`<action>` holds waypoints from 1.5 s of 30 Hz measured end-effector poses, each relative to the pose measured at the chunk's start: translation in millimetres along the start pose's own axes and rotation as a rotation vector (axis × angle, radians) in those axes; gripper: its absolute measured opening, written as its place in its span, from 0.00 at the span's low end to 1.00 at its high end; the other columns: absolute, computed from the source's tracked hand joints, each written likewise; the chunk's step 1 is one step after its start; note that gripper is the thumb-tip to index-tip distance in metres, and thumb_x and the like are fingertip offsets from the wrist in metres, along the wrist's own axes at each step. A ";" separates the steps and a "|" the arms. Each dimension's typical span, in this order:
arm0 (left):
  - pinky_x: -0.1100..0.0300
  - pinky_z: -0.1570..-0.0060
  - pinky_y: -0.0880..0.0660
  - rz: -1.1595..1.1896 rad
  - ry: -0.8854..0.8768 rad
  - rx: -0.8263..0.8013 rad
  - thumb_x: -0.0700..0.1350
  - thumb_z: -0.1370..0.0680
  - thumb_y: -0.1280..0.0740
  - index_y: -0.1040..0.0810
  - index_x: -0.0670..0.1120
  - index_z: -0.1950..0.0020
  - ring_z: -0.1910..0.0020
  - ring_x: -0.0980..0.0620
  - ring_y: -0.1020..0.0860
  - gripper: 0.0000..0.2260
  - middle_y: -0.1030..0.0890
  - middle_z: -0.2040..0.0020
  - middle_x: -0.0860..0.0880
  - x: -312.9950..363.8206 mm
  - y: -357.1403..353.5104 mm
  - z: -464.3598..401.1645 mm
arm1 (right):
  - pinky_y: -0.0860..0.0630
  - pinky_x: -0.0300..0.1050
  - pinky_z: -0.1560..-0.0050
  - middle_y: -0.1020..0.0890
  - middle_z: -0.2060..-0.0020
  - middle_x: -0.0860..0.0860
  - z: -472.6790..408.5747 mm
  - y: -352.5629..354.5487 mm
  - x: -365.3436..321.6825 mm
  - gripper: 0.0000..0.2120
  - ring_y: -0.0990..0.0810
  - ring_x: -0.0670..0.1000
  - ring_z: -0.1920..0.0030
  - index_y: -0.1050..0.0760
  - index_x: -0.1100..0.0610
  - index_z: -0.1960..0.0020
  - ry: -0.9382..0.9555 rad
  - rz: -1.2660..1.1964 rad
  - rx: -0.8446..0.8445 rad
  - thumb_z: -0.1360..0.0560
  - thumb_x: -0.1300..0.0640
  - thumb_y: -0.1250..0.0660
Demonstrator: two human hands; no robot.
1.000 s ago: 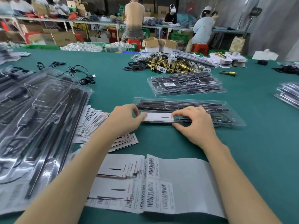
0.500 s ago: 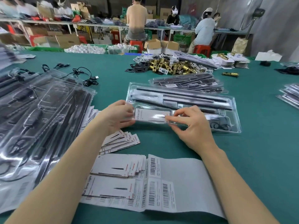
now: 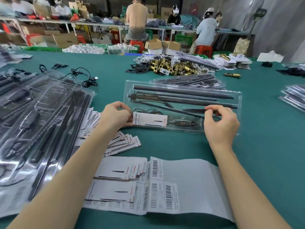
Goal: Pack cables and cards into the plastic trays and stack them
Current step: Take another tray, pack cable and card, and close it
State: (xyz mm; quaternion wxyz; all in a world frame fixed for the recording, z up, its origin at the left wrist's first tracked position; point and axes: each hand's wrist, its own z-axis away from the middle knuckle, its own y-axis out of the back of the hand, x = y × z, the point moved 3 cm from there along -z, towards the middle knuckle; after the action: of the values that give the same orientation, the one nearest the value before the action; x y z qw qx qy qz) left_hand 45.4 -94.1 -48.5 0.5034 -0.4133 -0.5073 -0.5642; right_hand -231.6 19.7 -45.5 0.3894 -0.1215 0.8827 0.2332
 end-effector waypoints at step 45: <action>0.51 0.56 0.30 -0.862 -1.027 -0.131 0.47 0.17 0.37 0.24 0.46 0.45 0.53 0.45 0.24 0.06 0.18 0.55 0.50 12.2 -75.7 43.8 | 0.28 0.46 0.51 0.18 0.52 0.43 32.6 -18.1 -16.2 0.29 0.21 0.52 0.45 0.36 0.35 0.25 0.134 0.591 -0.716 0.26 0.40 0.40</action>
State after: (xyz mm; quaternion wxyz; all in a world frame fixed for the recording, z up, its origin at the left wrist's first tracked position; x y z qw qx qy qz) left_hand -33.1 -54.2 -42.1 -0.0980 -0.4193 -0.7667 -0.4761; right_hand -193.1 21.1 -58.4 0.1821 -0.0061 0.7667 0.6156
